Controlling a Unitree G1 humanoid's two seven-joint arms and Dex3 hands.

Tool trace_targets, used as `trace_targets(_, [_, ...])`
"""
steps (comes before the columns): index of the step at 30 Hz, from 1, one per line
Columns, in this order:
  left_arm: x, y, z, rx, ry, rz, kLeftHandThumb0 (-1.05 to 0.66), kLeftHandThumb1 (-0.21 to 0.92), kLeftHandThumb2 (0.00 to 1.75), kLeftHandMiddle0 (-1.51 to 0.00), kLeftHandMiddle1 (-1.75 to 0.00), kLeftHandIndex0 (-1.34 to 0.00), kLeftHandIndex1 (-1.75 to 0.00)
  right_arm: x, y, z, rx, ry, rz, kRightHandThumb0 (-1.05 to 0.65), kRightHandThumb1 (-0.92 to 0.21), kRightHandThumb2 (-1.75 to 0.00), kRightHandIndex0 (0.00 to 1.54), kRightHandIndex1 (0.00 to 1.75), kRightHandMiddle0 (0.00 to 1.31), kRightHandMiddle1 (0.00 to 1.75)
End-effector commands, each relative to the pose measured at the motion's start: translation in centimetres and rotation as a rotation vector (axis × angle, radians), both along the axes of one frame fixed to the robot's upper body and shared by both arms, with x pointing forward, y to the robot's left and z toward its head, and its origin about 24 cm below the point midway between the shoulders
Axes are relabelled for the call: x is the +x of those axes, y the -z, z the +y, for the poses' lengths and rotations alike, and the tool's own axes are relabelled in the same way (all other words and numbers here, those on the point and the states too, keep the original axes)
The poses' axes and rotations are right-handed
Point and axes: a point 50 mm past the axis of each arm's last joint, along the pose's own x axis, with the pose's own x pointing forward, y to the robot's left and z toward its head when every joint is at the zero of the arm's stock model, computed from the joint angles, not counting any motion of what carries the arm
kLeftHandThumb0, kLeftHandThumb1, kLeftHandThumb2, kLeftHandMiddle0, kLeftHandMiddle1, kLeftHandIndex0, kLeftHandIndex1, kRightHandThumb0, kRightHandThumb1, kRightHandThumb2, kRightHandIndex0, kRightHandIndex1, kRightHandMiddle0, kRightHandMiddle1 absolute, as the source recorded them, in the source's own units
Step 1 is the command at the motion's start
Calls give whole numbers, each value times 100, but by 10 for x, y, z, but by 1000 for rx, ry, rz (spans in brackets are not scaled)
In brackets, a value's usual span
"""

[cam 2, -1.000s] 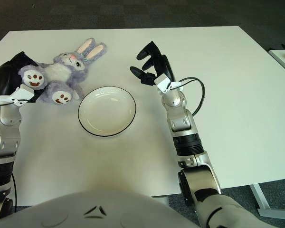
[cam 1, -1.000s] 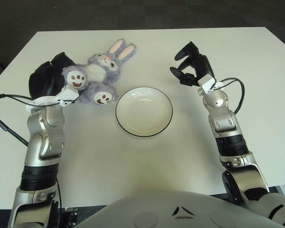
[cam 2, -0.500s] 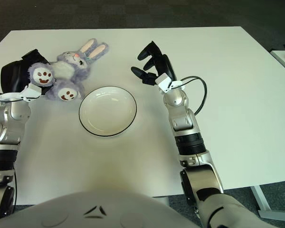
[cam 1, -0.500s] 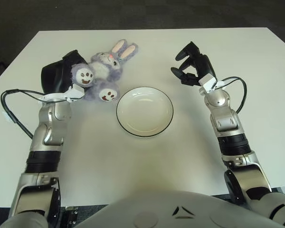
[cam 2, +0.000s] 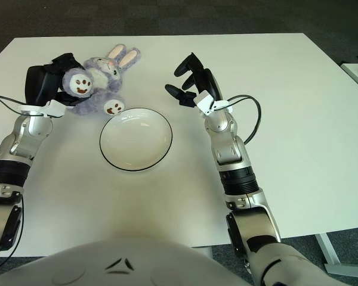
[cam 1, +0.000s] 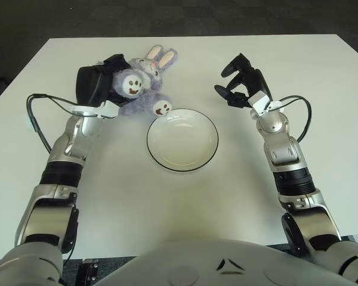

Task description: Put the doll into the plate.

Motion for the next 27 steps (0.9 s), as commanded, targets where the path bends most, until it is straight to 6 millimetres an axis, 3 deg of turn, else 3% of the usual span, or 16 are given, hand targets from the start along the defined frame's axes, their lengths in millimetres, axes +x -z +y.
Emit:
trace_targets(1, [7, -9, -11, 26, 66, -40, -46, 38, 96, -126, -175, -81, -134, -1, -5, 1, -12, 10, -4, -28, -92, -45, 32, 114, 25, 167])
trace_targets(10, [12, -11, -27, -7, 213, -31, -45, 42, 94, -123, -175, -74, -140, 0, -4, 1, -31, 15, 13, -35, -92, -46, 25, 95, 25, 168])
trace_targets(20, [8, -15, -38, -26, 384, -33, -42, 51, 92, -104, -175, -60, -153, 0, -4, 2, -43, 24, 26, -35, -92, -47, 19, 89, 24, 169])
trace_targets(27, [4, -15, -42, -65, 476, -31, -41, 54, 92, -91, -161, -55, -158, 2, -4, 2, -52, 28, 30, -35, -92, -46, 17, 87, 25, 169])
